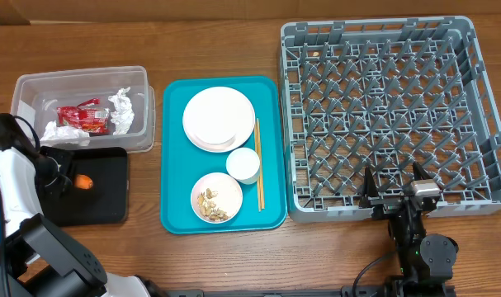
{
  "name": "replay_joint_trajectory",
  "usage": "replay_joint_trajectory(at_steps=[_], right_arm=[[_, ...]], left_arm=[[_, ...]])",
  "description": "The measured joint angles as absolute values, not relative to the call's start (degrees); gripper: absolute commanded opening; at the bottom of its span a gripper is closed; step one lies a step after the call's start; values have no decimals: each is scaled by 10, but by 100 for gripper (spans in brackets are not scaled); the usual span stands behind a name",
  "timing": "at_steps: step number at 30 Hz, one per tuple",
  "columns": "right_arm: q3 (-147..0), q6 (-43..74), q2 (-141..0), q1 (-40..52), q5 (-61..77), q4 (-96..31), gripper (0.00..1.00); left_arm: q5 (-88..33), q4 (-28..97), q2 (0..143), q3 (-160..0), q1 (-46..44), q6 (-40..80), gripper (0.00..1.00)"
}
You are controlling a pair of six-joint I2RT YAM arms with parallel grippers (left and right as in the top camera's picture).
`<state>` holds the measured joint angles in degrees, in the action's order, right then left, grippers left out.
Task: Sort waste into correct bins and load items into the dishwasher
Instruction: 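Carry the carrot left and release it onto the black tray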
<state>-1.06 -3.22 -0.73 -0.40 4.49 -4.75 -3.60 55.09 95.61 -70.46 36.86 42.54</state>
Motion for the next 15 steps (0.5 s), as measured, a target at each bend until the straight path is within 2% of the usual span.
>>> replay_joint_trajectory(at_steps=[13, 15], right_arm=[[-11, -32, -7, -4, 45, -47, 100], [-11, -32, -7, -4, 45, -47, 100]], left_arm=[[-8, 436, 957, -609, 369, 450, 5], [-6, 430, 957, -601, 369, 457, 12]])
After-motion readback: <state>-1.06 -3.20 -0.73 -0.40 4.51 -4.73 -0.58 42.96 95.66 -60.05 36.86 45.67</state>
